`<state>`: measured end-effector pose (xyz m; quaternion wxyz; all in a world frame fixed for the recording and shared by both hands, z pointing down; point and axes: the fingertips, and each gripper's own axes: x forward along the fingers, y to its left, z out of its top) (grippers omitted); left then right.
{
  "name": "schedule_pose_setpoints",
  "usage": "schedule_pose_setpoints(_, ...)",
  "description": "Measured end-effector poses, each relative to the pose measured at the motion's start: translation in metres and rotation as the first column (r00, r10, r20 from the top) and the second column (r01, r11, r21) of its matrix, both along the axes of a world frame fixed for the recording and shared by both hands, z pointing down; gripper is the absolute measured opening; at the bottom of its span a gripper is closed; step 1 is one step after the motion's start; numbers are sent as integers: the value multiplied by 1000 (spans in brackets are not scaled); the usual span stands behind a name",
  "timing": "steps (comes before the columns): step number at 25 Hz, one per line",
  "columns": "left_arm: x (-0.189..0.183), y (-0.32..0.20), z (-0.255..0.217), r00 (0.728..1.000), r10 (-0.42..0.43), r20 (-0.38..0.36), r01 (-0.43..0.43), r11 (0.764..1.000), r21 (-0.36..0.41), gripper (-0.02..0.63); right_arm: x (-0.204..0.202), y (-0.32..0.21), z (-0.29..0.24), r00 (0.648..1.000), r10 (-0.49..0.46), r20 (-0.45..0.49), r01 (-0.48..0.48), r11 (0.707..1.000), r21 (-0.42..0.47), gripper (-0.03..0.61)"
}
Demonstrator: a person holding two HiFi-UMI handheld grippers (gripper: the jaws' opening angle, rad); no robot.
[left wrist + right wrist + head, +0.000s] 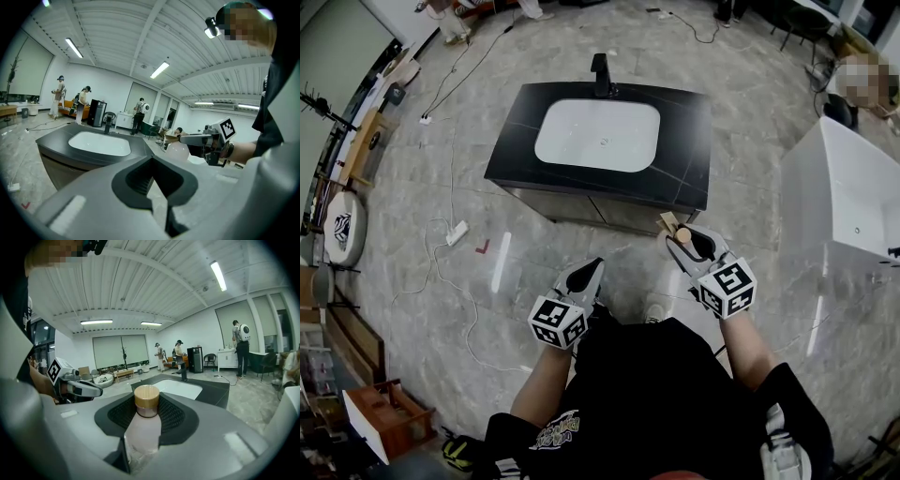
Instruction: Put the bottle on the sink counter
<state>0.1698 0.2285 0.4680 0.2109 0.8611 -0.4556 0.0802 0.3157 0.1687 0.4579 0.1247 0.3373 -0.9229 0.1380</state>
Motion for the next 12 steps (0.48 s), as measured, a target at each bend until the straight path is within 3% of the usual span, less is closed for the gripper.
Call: schedule_pose_setpoints(12,-79,-29,-1,1000,11,-2,-11,1000,1,0,-70,-25,0,1000,27,0,-27,1000,-8,167)
